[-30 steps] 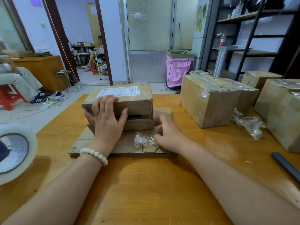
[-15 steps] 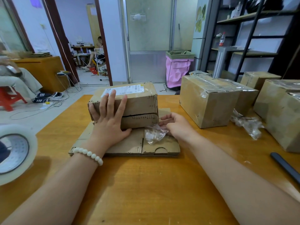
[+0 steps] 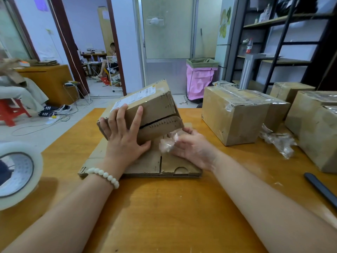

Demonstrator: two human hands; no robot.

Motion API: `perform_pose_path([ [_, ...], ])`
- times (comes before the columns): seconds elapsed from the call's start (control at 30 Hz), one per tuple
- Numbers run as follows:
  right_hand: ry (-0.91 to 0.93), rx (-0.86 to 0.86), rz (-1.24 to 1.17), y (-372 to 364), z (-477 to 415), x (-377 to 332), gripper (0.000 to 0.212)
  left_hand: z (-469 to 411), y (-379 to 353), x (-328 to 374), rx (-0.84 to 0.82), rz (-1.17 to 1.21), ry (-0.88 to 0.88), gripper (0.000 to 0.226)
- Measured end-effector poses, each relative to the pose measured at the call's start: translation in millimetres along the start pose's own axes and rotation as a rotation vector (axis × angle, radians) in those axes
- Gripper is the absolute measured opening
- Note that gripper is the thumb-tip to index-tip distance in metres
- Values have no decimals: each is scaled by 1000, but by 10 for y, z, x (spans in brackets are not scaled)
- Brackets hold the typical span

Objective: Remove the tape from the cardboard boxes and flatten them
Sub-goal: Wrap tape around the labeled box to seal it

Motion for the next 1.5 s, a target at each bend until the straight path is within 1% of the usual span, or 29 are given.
perform_pose_path([
  [0.07,-9,-5,8,-26,-27,44,61,5,-10,57,1,-1,-32,94],
  [0.1,-9,31,37,-2,-40,57,60,1,-21,78,-6,1,-38,91],
  [0.2,3,243,204,171,-41,50,45,-8,-43,78,-16,8,-18,88],
  [0.27,33,322,327,226,-25,16,29,-7,-42,56,-16,7,-4,91],
  [0.33,66,356,444,221,-2,-28,14,-10,-35,36,-19,15,17,94],
  [0.37,85,369,494,212,11,-56,11,-11,-34,24,-22,25,34,95],
  [0.53,207,355,639,147,28,-153,14,-6,-57,-34,-49,61,100,96],
  [0.6,243,321,642,102,40,-169,16,-3,-56,-58,-48,67,119,96],
  [0.73,294,269,670,28,77,-223,24,-3,-41,-81,-36,89,151,97],
  [0.87,304,251,669,35,82,-214,39,-10,-36,-102,-25,86,176,96],
  [0.97,285,193,590,27,91,-234,65,-4,-39,-135,-25,87,210,96],
  [1.03,264,62,522,2,125,-234,83,1,-46,-159,-33,94,228,97],
  [1.1,204,-39,459,-26,84,-232,93,2,-46,-188,-41,100,249,98],
  [1.13,204,-70,444,-27,87,-248,87,2,-44,-199,-43,106,259,98],
  [1.17,215,-70,440,-21,97,-269,72,3,-38,-206,-41,114,266,99],
  [1.2,237,-49,450,-9,108,-304,51,2,-30,-203,-35,123,264,99],
  [1.23,261,17,492,12,115,-344,32,2,-19,-195,-27,129,255,99],
  [1.27,275,74,570,33,123,-364,19,2,-13,-186,-20,133,244,98],
  [1.3,283,108,654,57,106,-349,18,-2,-7,-181,-16,135,233,98],
  [1.37,294,131,714,80,76,-298,33,-11,0,-165,-9,138,194,99],
  [1.43,319,220,747,115,81,-310,39,-20,13,-134,4,153,136,99],
  [1.5,398,329,877,133,109,-388,26,-29,29,-100,17,181,96,98],
])
Point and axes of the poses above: each hand's wrist, its own z-axis away from the middle knuckle, its own y-axis out of the back of the hand, x = y × z, the point moved 8 cm from there along -z, towards the middle knuckle, and after that the axes turned 8 degrees about z, right-handed, at the moved point
